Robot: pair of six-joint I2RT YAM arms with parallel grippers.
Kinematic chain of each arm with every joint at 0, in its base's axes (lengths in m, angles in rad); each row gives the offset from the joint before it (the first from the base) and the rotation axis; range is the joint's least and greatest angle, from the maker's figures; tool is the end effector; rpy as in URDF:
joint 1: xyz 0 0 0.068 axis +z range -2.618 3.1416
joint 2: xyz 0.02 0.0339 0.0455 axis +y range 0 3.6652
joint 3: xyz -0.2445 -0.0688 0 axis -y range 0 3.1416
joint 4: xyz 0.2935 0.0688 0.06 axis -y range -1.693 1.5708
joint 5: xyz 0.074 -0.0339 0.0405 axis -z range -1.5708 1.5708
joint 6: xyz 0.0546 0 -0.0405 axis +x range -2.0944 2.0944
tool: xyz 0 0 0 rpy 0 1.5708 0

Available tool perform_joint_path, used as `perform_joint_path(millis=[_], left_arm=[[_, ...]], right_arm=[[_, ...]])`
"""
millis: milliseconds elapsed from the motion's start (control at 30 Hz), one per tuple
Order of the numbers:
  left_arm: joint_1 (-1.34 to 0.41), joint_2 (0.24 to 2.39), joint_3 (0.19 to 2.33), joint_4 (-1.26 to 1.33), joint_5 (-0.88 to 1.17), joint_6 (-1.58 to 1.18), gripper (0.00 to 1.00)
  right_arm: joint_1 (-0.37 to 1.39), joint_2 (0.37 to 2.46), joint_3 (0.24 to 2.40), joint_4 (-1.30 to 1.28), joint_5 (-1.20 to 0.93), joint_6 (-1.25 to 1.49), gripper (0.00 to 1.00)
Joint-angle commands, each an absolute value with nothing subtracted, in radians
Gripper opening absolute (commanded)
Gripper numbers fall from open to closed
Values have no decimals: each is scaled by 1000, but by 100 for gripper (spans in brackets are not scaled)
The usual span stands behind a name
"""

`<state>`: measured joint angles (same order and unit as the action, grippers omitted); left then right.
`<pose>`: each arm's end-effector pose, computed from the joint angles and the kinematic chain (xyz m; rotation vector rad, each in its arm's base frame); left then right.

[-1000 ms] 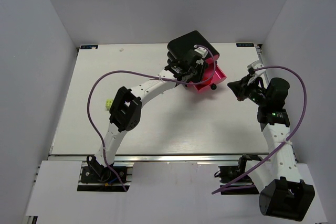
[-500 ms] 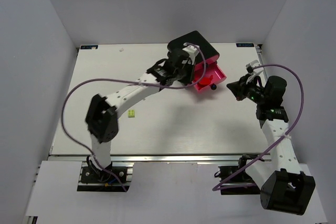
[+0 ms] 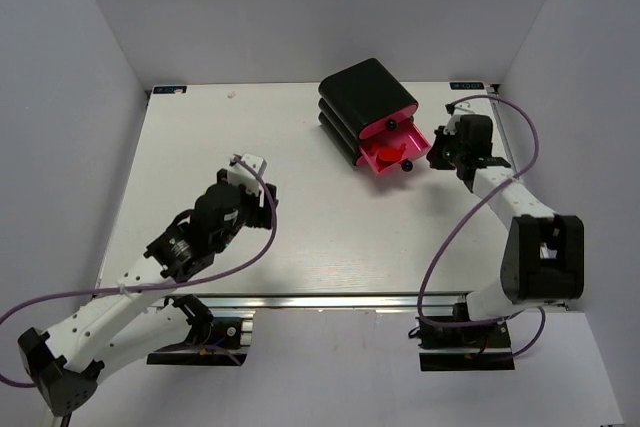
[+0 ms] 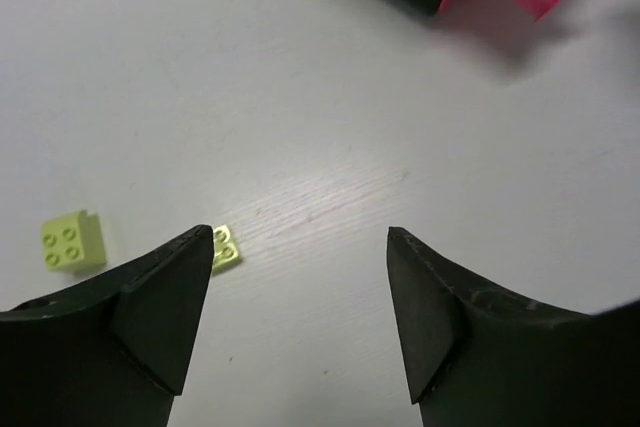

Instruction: Sort the legos into containers by color

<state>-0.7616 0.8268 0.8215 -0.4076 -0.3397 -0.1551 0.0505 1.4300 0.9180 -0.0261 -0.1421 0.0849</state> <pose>0.2030 -0.1684 0.3015 0.3748 1.9322 -0.2649 0.3800 0.0270 0.1985 -0.0489 2.1108 0.2308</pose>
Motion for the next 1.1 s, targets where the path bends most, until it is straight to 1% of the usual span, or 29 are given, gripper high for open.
perform_joint_path(millis=[0,133,167,200,300,333,533,767,1067], left_arm=[[-761,726,738,-413,-402,-123,81],[-761,670,727,-416,-428,-132,85],[-761,667,730,-429,-428,-136,91],[-761,666,733,-436,-429,-141,92],[-761,664,732,-433,-428,-135,94],[-761,666,733,-437,-431,-137,96],[-761,629,727,-437,-449,-137,97],[-761,620,721,-430,-456,-133,98],[-761,626,718,-426,-454,-129,98]], right_arm=[[74,1534,1041,-69,-32,150,0],[86,1643,1141,-106,-57,248,0],[84,1678,1160,-121,-63,262,0],[81,1695,1199,-127,-70,274,0],[83,1733,1233,-124,-121,299,0],[81,1744,1239,-120,-153,310,0],[86,1769,1288,-86,-277,342,0],[92,1902,1411,-101,-363,399,0],[81,1974,1445,-12,-504,477,0]])
